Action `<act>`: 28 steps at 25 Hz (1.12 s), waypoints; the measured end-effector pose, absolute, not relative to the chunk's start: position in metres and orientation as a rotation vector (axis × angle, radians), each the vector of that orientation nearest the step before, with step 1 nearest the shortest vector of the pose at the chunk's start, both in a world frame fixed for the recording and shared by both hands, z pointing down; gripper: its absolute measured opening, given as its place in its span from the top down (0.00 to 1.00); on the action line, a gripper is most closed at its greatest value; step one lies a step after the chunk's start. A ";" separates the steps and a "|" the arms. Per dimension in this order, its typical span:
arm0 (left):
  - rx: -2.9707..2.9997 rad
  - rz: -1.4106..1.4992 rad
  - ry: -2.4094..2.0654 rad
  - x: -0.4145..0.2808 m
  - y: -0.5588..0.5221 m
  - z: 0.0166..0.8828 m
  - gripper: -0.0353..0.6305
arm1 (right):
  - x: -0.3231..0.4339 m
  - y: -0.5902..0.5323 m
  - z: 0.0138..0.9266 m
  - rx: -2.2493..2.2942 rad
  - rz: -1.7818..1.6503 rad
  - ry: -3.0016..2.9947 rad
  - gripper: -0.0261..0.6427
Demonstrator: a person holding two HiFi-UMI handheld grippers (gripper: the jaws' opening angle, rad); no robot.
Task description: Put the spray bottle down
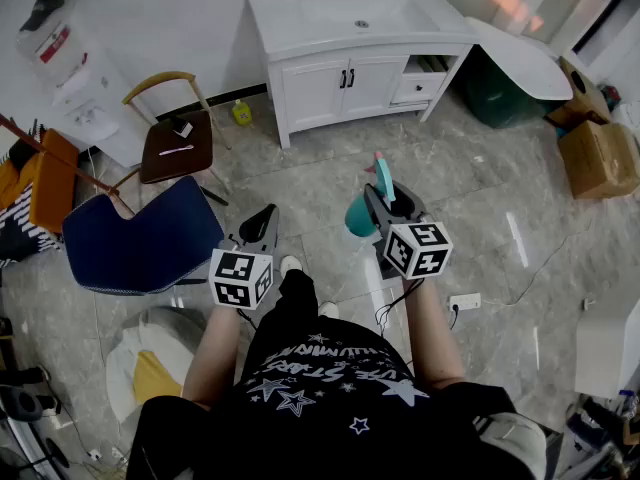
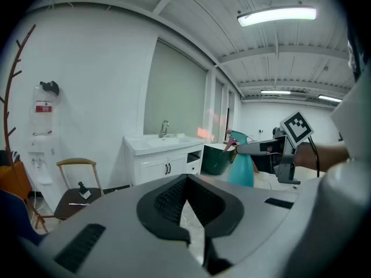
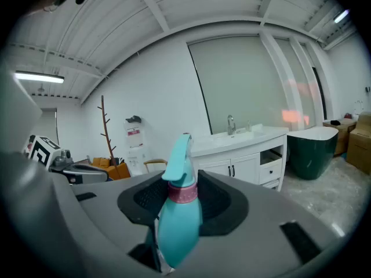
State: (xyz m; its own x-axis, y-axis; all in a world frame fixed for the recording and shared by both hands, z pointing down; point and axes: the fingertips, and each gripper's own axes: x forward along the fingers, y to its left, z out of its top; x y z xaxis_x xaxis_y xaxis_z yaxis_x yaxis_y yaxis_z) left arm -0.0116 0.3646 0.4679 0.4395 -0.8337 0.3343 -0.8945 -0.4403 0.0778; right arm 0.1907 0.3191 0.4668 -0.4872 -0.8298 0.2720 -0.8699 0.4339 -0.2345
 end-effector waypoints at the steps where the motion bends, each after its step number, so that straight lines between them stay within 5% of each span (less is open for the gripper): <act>1: 2.452 0.366 -1.501 -0.012 0.366 0.468 0.92 | 0.191 0.321 0.467 1.528 0.523 -2.558 0.72; 28: 2.419 0.387 -1.487 -0.013 0.302 0.489 0.92 | 0.196 0.256 0.485 1.546 0.553 -2.533 0.72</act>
State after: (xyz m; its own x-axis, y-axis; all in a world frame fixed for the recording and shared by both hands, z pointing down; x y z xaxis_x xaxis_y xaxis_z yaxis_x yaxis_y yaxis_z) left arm -0.0125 0.3024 0.4886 0.4360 -0.8224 0.3654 -0.8961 -0.4340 0.0924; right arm 0.1963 0.2558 0.4850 -0.4699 -0.8337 0.2902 -0.8788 0.4106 -0.2433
